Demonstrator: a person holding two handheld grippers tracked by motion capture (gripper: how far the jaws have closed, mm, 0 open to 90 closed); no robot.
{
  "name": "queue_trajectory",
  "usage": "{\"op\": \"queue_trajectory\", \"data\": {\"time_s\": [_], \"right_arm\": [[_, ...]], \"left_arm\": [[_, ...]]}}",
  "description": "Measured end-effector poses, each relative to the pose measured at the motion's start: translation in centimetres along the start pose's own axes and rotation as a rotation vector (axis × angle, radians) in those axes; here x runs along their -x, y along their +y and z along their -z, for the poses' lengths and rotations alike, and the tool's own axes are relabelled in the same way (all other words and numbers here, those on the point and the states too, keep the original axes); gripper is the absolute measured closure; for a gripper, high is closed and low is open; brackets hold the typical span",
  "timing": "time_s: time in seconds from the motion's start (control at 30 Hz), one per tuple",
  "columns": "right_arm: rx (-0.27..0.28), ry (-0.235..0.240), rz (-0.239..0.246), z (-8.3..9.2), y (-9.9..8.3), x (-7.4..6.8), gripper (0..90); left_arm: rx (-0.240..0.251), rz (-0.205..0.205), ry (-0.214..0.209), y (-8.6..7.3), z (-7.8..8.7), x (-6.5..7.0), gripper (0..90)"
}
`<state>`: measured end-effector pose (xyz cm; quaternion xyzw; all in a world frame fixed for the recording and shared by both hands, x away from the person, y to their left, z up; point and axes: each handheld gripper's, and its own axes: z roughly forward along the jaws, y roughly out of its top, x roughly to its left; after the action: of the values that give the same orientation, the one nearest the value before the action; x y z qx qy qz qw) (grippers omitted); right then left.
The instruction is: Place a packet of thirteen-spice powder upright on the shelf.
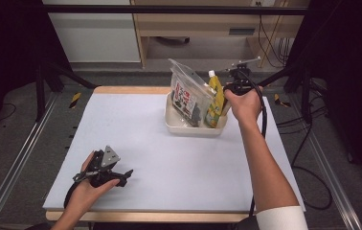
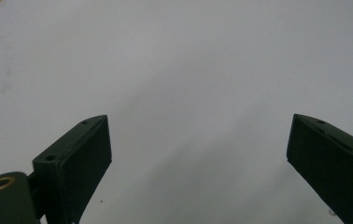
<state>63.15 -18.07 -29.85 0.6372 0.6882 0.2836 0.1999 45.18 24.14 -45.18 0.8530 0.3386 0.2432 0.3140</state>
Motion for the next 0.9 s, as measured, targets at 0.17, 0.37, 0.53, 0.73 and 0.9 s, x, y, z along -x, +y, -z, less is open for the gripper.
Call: {"op": "queue_trajectory", "data": {"time_s": [0.17,0.37,0.53,0.73,0.9], "right_arm": [[-0.006,0.01,-0.017,-0.1,-0.1,0.5,68.0],[-0.01,0.014,-0.023,-0.5,-0.3,0.9,68.0],[-0.015,0.008,-0.022,-1.0,-0.6,0.7,68.0],[-0.022,0.0,-0.023,-1.6,-0.8,0.5,67.9],[-0.024,-0.013,-0.024,-1.9,-1.0,0.4,67.9]], "left_arm": [[0.0,-0.001,-0.005,0.0,-0.1,0.2,6.4],[-0.001,-0.004,-0.004,0.0,-0.2,0.3,6.4],[-0.004,-0.005,-0.007,0.0,-0.2,0.3,6.4],[-0.008,-0.013,-0.009,0.0,-0.2,0.3,6.4],[-0.014,-0.02,-0.007,0.0,-0.2,0.4,6.4]]}}
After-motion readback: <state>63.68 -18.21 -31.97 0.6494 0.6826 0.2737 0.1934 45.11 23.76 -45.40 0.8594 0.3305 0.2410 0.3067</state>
